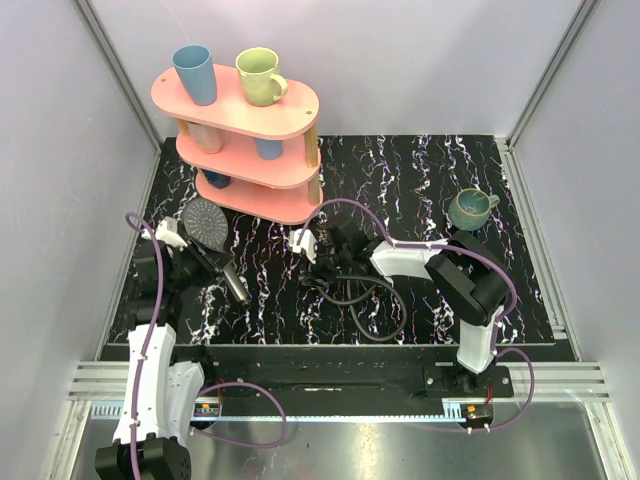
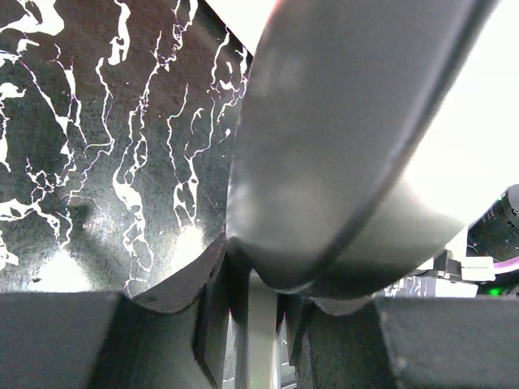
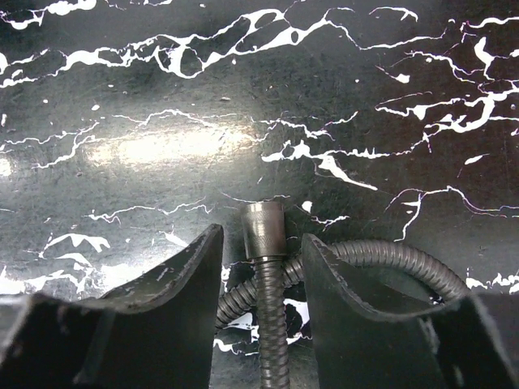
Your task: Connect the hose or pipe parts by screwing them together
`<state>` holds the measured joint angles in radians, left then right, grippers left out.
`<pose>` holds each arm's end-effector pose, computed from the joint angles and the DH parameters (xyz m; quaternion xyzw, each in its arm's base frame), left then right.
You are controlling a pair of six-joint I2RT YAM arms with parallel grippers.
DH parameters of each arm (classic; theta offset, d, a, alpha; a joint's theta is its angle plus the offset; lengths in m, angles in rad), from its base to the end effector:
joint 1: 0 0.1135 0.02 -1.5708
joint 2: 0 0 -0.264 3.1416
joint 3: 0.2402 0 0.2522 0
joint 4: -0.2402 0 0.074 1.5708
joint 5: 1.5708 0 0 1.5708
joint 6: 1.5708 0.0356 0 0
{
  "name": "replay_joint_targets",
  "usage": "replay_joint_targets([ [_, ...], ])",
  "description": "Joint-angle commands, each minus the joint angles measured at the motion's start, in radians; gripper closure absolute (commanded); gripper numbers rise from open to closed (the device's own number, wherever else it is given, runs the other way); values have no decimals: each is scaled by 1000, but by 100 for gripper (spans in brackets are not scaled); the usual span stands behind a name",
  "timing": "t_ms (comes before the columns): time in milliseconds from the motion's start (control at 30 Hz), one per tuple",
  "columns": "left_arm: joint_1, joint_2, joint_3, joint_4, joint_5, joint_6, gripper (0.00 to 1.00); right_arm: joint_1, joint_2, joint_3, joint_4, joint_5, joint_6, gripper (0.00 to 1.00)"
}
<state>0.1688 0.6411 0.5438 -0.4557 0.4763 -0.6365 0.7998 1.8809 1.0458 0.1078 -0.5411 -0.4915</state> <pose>0.1486 0.0088 0.2518 -0.2268 0.8258 -0.3101 0.4128 0.2569 0.2907 0.1541 -0.6164 0.6364 0.3015 0.3524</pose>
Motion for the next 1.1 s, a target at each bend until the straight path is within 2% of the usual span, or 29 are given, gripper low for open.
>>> replay_joint_targets([
  [0, 5, -15, 27, 81, 38, 3, 100, -7, -26, -7, 16, -37, -55, 50],
  [300, 5, 8, 25, 92, 73, -8, 100, -7, -6, -7, 9, -31, -82, 54],
  [533, 6, 14, 21, 106, 74, -20, 100, -7, 7, 2, -11, -28, -111, 51],
  [833, 6, 34, 25, 107, 74, -17, 100, -7, 37, 16, -19, -31, -130, 58],
  [967, 5, 31, 21, 120, 74, -23, 100, -7, 38, 16, 12, -37, -117, 64],
  [1067, 5, 34, 10, 137, 77, -31, 100, -7, 35, 13, 29, -45, -114, 64],
])
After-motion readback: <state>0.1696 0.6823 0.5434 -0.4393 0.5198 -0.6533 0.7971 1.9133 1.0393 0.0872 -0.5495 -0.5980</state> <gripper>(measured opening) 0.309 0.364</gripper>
